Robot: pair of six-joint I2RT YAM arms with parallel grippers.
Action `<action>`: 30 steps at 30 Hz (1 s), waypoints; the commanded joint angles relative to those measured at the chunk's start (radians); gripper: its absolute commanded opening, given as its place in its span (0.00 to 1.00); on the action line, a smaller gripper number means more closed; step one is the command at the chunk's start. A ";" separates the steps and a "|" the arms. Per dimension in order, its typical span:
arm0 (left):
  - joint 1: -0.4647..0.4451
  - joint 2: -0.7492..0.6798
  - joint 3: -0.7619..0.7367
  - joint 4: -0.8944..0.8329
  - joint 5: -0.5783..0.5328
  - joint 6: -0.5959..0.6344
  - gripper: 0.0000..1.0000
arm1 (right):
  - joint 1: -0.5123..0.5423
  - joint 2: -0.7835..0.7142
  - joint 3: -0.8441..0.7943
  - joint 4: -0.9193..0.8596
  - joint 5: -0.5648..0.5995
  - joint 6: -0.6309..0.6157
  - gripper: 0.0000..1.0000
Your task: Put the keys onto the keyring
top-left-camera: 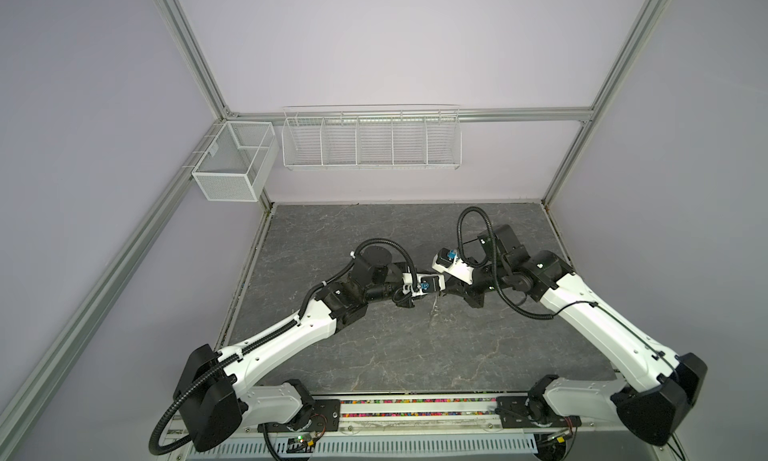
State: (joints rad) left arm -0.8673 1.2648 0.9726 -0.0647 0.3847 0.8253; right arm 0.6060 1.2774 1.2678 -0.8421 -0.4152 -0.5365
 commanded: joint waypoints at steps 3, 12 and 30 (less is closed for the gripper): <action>-0.007 0.025 0.053 -0.083 0.004 0.047 0.30 | 0.008 0.003 0.028 -0.002 -0.014 -0.026 0.07; -0.013 0.045 0.071 -0.115 0.008 0.061 0.23 | 0.017 0.003 0.033 0.006 -0.018 -0.028 0.07; -0.015 0.085 0.120 -0.178 0.052 0.085 0.11 | 0.046 -0.001 0.030 -0.001 0.021 -0.075 0.07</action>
State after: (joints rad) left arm -0.8776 1.3342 1.0557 -0.2131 0.4061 0.8768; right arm 0.6376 1.2888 1.2778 -0.8528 -0.3714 -0.5797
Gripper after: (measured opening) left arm 0.117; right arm 0.074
